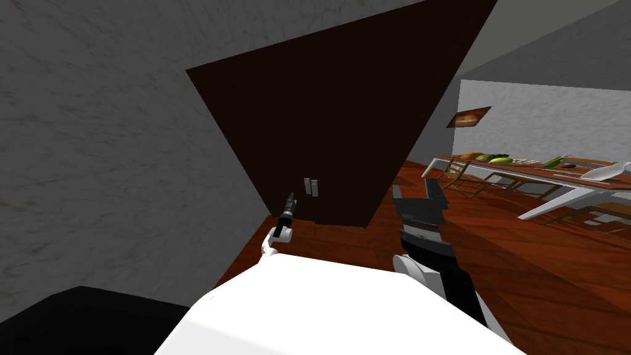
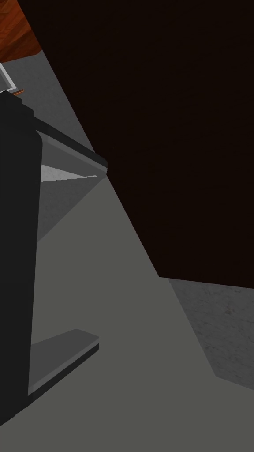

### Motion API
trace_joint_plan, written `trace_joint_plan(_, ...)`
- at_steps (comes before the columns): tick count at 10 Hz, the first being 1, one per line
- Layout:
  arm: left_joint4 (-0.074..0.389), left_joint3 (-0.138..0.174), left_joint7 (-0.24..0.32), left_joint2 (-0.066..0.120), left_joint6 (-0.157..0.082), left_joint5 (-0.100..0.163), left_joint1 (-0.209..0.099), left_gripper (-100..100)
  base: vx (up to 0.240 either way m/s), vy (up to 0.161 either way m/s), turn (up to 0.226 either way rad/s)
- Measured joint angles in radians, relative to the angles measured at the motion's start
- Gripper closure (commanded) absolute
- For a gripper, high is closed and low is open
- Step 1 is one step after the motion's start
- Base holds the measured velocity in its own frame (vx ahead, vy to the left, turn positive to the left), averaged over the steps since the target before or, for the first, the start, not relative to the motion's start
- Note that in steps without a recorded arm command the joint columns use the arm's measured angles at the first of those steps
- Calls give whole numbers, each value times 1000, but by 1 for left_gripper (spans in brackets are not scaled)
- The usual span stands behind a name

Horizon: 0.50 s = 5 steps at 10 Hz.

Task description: Pull the door open

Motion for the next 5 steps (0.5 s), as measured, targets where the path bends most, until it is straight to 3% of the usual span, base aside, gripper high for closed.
trace_joint_plan(5,118,-2,0,2,20,2,-53,-100,144,16,-59)
